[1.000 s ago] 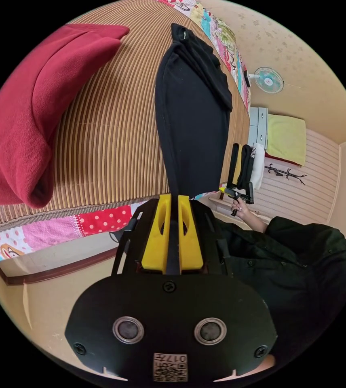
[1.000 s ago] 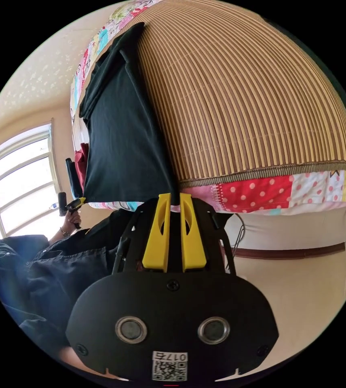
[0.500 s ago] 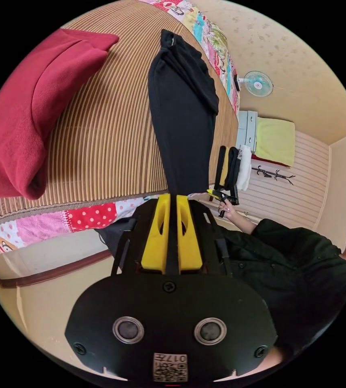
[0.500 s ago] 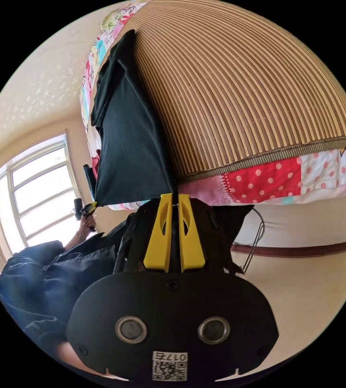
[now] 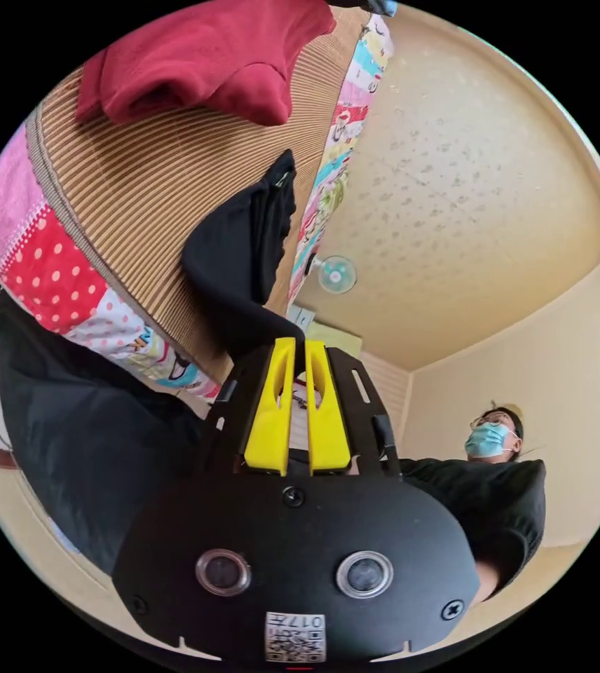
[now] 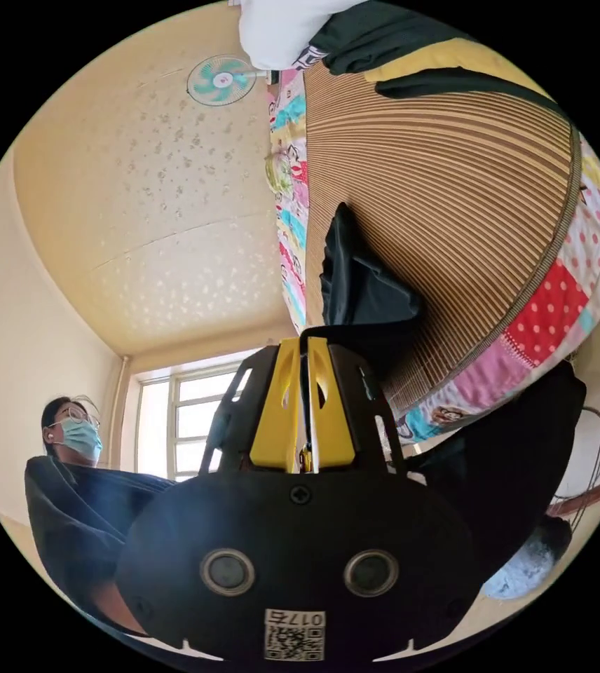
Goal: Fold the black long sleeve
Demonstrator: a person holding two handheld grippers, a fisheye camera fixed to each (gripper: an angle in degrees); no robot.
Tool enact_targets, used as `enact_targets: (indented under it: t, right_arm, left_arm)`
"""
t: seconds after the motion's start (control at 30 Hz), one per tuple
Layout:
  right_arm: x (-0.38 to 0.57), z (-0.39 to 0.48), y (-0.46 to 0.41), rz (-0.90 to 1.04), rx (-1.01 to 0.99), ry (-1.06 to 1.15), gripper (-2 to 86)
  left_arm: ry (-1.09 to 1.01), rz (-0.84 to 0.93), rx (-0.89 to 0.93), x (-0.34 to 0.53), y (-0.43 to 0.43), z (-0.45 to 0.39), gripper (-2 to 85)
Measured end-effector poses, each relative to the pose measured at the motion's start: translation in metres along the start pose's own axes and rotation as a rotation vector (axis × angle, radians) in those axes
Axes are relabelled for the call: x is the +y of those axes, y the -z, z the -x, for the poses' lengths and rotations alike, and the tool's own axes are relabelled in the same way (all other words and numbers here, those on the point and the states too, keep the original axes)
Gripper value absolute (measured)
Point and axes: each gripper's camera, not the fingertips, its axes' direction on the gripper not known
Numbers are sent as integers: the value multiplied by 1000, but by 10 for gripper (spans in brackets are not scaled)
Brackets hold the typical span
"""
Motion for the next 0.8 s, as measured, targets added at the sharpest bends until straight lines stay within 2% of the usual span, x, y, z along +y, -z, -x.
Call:
enact_targets:
  t: [0.13,0.2,0.23,0.43,0.53,0.63,0.8]
  right_arm:
    - [6,39,14,-42,-187,84,28]
    - [11,52,28,-57,-307,86,28]
    - [9,69,32,-8,-341,128,28]
    - [-5,117,63,128,-266,215,26]
    - [0,114,83,107,-294,235,26]
    - [-16,83,92,67,-279,189,26]
    - [-77,4,72,14,-126,15,26]
  left_arm:
    - [-99,24,264,10,-2,-20,26]
    - [-131,125,435,10,-10,-37,27]
    - [-148,147,450,9,-12,-45,27]
    - [-238,194,441,-1,2,-101,29]
    - [-232,243,505,5,4,-109,31]
    - [-187,204,474,-3,7,-102,33]
    - [-16,48,283,-48,3,-68,34]
